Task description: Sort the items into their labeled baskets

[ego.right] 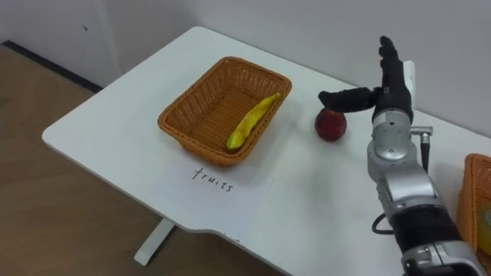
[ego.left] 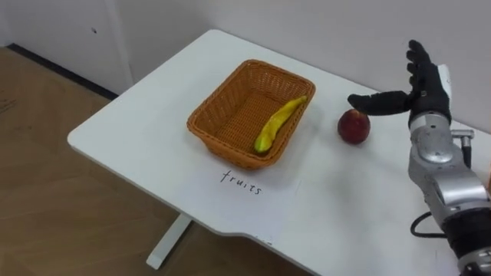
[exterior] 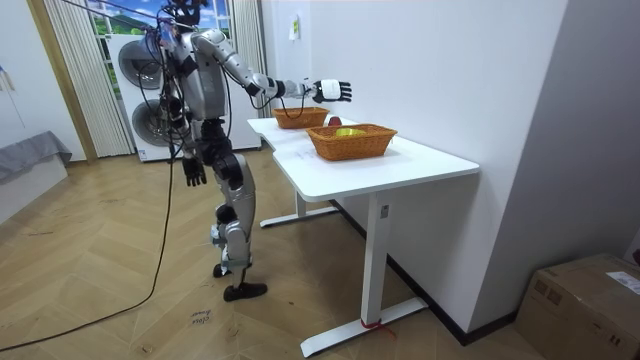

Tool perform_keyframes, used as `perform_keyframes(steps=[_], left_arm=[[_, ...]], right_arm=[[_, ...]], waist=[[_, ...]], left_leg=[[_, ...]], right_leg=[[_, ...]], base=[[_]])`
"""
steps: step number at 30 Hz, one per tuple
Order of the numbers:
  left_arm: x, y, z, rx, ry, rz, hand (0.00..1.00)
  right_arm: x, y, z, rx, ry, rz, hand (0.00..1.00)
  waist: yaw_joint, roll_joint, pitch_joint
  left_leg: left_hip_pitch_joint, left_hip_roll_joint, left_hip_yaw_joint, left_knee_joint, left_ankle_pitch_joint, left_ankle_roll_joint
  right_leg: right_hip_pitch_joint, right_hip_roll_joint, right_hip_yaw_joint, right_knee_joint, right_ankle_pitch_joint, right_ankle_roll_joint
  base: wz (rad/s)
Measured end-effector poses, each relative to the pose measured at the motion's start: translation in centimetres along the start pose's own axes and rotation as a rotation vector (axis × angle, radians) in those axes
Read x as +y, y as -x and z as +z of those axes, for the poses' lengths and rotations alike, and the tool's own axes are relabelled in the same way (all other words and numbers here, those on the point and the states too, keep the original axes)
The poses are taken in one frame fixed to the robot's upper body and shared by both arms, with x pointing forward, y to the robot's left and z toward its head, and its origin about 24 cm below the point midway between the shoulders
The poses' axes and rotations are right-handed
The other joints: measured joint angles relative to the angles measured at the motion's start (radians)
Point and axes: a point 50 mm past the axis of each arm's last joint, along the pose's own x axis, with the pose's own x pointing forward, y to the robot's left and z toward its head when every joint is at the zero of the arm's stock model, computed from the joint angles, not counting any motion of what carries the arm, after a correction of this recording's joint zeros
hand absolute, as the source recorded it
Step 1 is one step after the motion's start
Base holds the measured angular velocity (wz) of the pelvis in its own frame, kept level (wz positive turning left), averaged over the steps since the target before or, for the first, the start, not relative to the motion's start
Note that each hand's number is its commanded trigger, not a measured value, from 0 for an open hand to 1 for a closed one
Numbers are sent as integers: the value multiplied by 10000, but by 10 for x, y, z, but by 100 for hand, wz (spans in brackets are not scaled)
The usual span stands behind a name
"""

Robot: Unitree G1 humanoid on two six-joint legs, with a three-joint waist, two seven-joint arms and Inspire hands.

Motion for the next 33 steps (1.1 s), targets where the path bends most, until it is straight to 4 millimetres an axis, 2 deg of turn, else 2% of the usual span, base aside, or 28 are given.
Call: perform_keyframes(steps=[5,10,17,22,25,33], left_arm=[[0,0,2,-65,-17,-162,0],[1,-1,8,-313,16,-119,0],[1,-1,9,-398,11,-113,0],[0,0,8,-386,-65,-167,0],[-2,0,9,-419,-128,-229,0],[-2,0,9,-490,-123,-232,0]], right_arm=[[0,0,-4,303,-449,35,0],[-1,0,-11,818,-1134,38,0],[-4,-1,-22,1390,-1445,-140,0],[-4,-1,-25,1520,-1382,-7,0],[-4,-1,-25,1509,-1393,116,0],[-2,-2,-22,1392,-1305,289,0]], waist=[[-7,125,-33],[-8,94,-53],[-1,21,-53],[-6,117,1],[-16,174,-24],[7,216,-15]], left_leg=[[-117,10,5,-26,21,-11],[-141,26,0,-33,33,-14],[-310,4,-44,-27,61,-4],[-336,-5,-51,-7,61,-4],[-418,-7,-40,-8,63,-6],[-603,-6,-46,-10,132,-24]], right_leg=[[-140,7,8,-2,4,-8],[-150,26,1,-28,1,-7],[-298,10,-1,-9,0,-4],[-310,-2,-25,3,0,-4],[-416,-11,-20,38,0,-4],[-648,-29,-16,160,-4,-12]], base=[[0],[0],[0],[0],[0],[0]])
